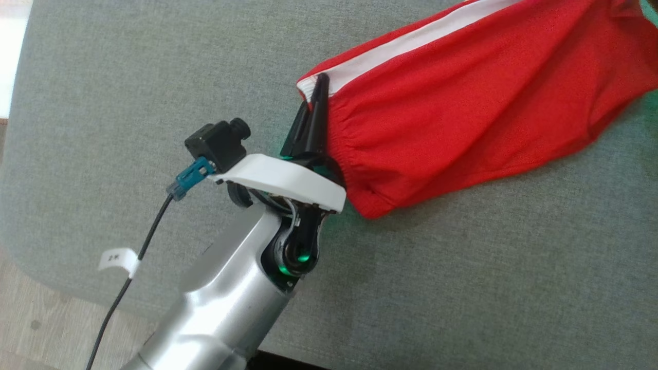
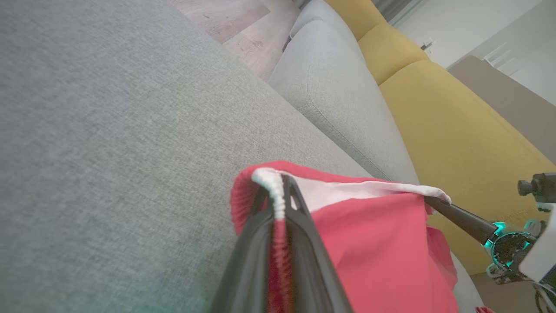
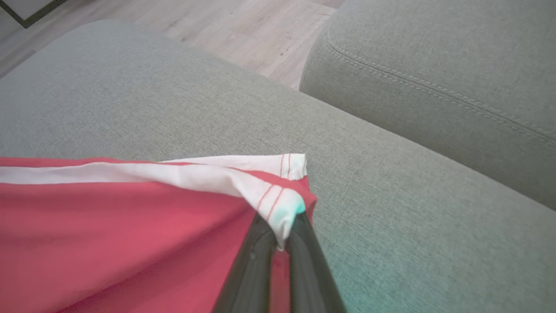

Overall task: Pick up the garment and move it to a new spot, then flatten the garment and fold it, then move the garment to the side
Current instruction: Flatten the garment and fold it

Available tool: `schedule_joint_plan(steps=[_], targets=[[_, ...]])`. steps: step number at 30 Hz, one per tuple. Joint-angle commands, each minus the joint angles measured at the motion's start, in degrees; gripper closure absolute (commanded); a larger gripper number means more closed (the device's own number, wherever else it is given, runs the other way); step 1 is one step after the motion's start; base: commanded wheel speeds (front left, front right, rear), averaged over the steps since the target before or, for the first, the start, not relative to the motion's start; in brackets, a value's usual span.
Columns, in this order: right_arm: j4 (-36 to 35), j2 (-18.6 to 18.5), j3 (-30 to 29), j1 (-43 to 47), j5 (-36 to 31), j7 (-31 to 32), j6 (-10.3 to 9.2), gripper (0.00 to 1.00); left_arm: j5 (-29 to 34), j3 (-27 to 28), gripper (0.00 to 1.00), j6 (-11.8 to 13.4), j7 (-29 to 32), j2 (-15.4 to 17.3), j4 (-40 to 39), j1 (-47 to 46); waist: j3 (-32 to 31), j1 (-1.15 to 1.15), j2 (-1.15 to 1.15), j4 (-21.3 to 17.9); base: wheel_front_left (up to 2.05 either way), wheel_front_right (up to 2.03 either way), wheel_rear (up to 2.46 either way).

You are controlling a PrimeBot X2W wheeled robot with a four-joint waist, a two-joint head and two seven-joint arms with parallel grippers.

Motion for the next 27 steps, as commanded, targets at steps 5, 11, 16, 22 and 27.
schedule_joint_plan(steps=[5, 11, 16, 22, 27], targets=[[1.36, -0.05, 2.48, -1.13, -2.15, -8.12, 0.4, 0.0, -0.96, -0.38, 0.05, 1.52, -2.21, 0.65, 0.05, -2.05, -0.05, 0.0, 0.0, -0.25, 0.0, 0.0, 0.0], [5.43, 1.53, 3.62, -0.49, -1.52, -11.39, 0.4, 0.0, 0.18, -0.47, 0.0, 2.88, -3.22, 1.0, 2.11, -1.34, -2.08, 0.0, 0.0, -2.23, 0.0, 0.0, 0.0], [6.64, 1.64, 2.46, 1.22, 0.7, -11.21, 0.4, 0.0, 4.28, -0.45, 0.0, 5.17, -4.04, 3.58, 1.14, 0.31, -4.03, 0.0, 0.0, -3.96, 0.0, 0.0, 0.0], [9.07, 4.34, -2.23, 3.78, 3.2, -8.76, 0.4, 0.0, 14.59, 0.01, 0.0, 9.68, -4.63, 6.04, -2.98, 2.11, -4.67, 0.0, 0.0, -4.22, 0.0, 0.0, 0.0], [11.81, 8.36, -6.78, 4.49, 3.25, -2.81, 0.4, 0.0, 26.95, 3.44, 0.0, 11.82, -4.68, 4.78, -8.67, 5.14, -3.13, 0.0, 0.0, -2.95, 0.0, 0.0, 0.0]])
